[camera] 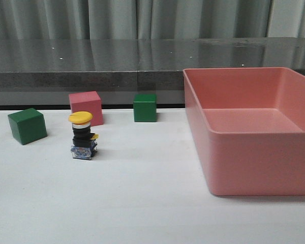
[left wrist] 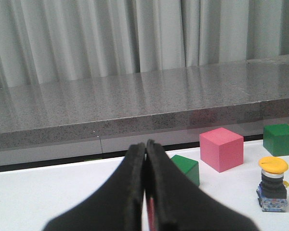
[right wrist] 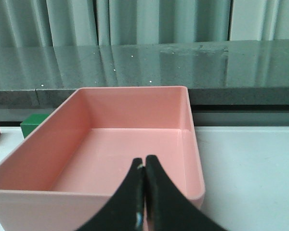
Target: Place and stand button with both arms
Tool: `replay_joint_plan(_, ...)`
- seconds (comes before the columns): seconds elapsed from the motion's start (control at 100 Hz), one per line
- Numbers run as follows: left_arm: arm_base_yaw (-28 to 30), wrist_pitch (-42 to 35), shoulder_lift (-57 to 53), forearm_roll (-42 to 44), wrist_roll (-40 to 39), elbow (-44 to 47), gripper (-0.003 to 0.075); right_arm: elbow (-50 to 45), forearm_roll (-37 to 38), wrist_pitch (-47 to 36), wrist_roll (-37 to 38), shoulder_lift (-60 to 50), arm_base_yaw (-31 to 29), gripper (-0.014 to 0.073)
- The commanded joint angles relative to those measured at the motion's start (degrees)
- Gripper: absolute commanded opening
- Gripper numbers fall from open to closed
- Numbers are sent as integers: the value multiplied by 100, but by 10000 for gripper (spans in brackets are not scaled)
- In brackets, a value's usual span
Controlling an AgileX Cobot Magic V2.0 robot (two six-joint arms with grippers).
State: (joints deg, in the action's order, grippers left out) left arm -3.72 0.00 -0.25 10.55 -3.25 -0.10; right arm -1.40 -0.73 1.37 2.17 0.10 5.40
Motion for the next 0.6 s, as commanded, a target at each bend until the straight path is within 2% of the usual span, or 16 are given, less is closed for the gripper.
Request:
replay_joint_plan(0.0,29,-476,-171,-4,-67,267,-20,70,-30,-540,14,-52,10,-61)
replay_joint_plan(0.59,29,-476,-171,-4,-67,267,-20,70,-30,-544,14,-194,10,-61)
